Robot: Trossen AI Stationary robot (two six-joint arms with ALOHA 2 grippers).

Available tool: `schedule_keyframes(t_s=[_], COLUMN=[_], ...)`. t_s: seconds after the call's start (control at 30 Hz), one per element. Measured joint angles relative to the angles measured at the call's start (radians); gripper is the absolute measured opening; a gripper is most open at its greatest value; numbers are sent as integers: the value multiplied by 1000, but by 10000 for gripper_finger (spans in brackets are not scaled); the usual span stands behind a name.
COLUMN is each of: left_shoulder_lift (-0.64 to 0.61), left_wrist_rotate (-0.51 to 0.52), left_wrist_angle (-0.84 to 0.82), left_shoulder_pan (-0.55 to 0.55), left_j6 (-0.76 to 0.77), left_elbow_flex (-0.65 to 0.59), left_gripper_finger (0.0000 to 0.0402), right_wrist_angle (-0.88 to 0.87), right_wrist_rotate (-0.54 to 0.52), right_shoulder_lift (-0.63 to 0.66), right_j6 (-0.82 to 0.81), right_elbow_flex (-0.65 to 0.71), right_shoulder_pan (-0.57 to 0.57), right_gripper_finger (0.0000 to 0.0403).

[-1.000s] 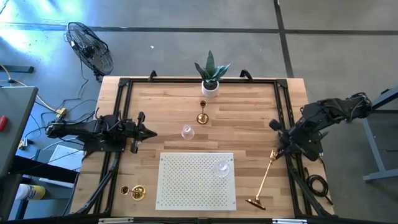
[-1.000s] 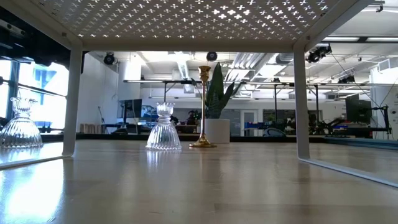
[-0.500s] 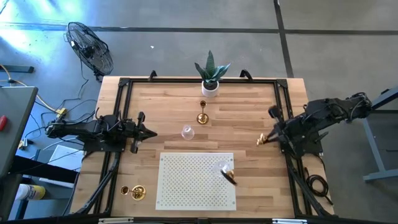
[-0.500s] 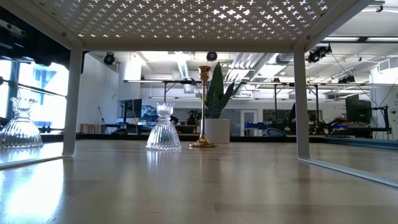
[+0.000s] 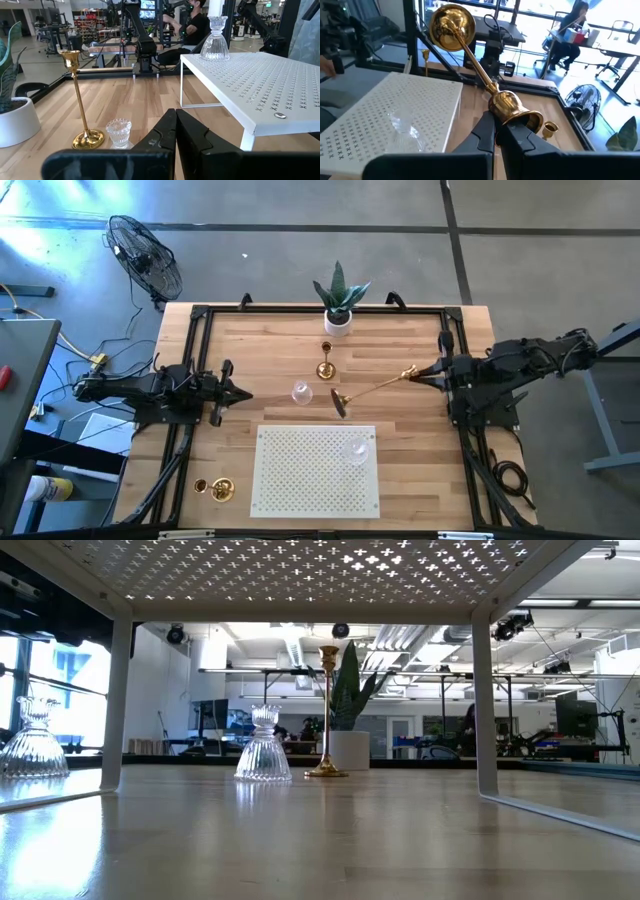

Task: Pick & Place candle stick holders
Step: Put the bottom right gold candle holder on the shelf

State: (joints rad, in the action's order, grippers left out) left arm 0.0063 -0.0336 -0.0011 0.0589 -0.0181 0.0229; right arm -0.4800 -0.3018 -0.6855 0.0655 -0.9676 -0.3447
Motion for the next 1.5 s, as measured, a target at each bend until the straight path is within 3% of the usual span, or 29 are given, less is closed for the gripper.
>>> schedule_keyframes(t_s=[0.67,0.9,1.2,1.4,1.5], left_shoulder_lift=[0,0,1,1,0], left_wrist_rotate=[-2,-35,116,121,61], left_wrist_angle=[5,9,-10,-3,-3], left_shoulder_pan=[0,0,0,0,0], left_j6=[1,95,177,119,93], left_elbow_flex=[0,0,39,106,121], left_gripper_finger=[1,1,1,1,7], right_wrist_angle=[-14,-17,-17,-17,-17], right_wrist_rotate=[-56,-56,-55,-55,-37], right_shoulder_lift=[-2,-2,-2,-2,-2], right_j6=[3,5,3,-15,-15], right_elbow_flex=[0,0,0,0,0], right_shoulder_pan=[0,0,0,0,0], right_gripper_finger=[0,0,0,0,0])
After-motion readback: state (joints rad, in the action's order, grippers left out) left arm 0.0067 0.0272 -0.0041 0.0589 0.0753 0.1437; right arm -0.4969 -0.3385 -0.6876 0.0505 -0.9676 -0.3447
